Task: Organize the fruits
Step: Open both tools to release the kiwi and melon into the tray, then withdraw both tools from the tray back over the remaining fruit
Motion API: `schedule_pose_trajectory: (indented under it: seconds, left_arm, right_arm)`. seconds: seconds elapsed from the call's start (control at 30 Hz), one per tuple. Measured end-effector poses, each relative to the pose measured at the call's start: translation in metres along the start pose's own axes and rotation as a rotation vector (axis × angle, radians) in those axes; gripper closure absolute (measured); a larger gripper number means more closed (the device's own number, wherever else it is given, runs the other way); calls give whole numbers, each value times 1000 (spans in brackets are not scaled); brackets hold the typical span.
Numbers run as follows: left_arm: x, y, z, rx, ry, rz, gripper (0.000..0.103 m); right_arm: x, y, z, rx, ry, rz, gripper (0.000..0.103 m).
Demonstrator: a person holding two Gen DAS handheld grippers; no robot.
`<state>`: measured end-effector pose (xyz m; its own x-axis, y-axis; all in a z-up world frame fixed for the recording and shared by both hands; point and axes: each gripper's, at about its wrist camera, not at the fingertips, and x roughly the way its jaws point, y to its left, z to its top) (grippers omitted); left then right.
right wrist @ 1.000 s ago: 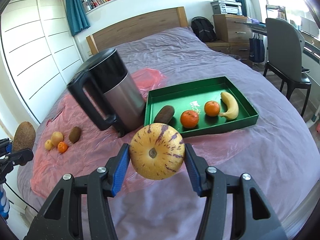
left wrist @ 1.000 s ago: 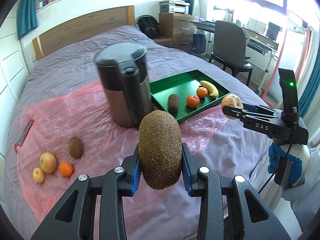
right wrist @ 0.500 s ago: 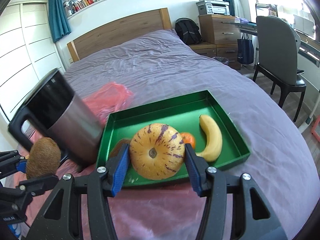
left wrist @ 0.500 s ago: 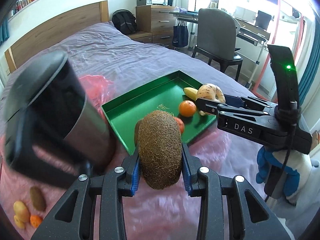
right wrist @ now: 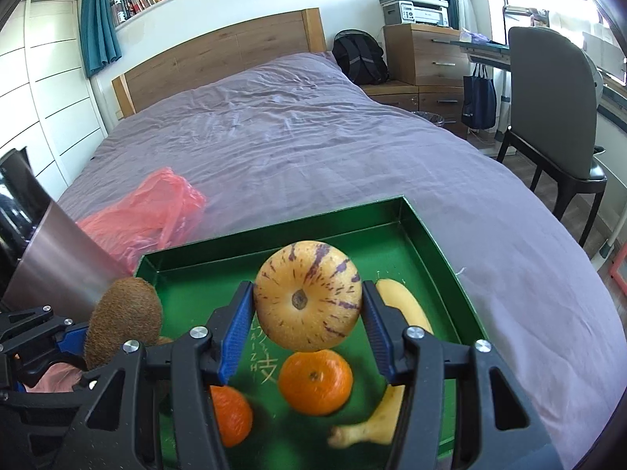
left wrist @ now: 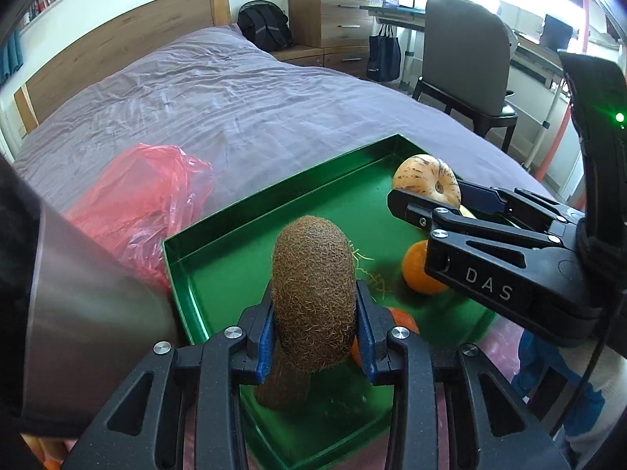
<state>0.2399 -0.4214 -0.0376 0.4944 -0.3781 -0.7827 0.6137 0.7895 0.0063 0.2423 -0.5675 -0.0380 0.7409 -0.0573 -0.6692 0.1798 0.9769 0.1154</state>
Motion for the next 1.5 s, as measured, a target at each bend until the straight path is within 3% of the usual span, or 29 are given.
schedule_pose_trajectory:
  seconds: [0.33, 0.63, 0.7, 0.77, 0.87, 1.07, 1.37, 1.43, 1.5]
  left_arm:
    - [39, -6, 2, 25, 39, 23, 72]
    - [50, -11, 0, 45, 74, 34, 71]
    - [50, -9, 2, 38, 76, 29, 69]
    - [46, -10, 3, 42, 60, 43, 53]
    - [35, -12, 3, 58, 32, 59, 46]
    - [2, -16, 1, 73, 0, 59, 44]
    - [-96, -24, -17, 107, -85, -6, 42]
    - [-123, -21, -24, 104, -112, -16, 32]
    - [-146, -18, -32, 106, -139, -14, 29]
  right_arm:
    - [34, -1, -7, -20, 71, -39, 28]
    - [43, -1, -14, -35, 109, -64, 28]
    - [42, -1, -14, -37, 113, -71, 28]
    - [40, 0, -14, -32, 115, -75, 27]
    - [30, 3, -14, -32, 98, -75, 27]
    - [-7, 9, -10, -22, 54, -83, 21]
    - [-90, 20, -17, -10, 11, -115, 11]
    - [-106, 26, -21, -12, 9, -116, 7]
    - [-124, 34, -26, -20, 7, -109, 7]
